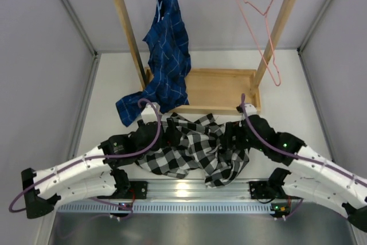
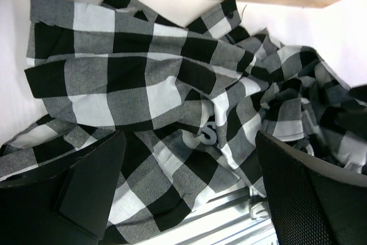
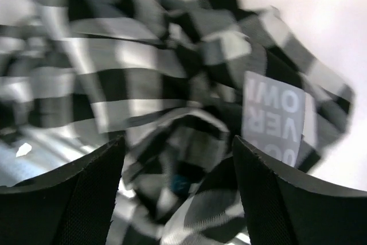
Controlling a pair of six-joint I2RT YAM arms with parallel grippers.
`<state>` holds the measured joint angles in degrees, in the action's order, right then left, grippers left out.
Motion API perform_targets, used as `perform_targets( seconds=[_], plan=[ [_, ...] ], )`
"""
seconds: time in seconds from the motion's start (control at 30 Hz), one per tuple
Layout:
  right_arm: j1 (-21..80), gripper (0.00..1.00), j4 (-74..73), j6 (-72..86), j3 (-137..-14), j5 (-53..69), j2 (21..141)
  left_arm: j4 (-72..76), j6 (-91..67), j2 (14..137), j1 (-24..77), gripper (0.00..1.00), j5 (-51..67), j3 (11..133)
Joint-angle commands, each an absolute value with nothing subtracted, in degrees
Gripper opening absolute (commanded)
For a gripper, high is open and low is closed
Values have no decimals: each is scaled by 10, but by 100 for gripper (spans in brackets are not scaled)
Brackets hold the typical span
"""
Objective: Place the shirt on the hanger
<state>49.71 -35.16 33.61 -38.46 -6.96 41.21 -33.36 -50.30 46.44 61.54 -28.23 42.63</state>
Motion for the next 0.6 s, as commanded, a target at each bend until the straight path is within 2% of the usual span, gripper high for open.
perform_targets(
  seconds=[0.0, 0.33, 0.57],
  plan=[
    [499, 70, -388, 360, -400, -195, 454, -302, -488, 475, 614, 98, -254, 434],
    [501, 71, -407, 350, -388, -238, 520, -273, -479, 497, 614, 98, -232, 415],
    [500, 61, -397, 330, -389, -206, 594, -273, -475, 497, 614, 98, -225, 416]
  ],
)
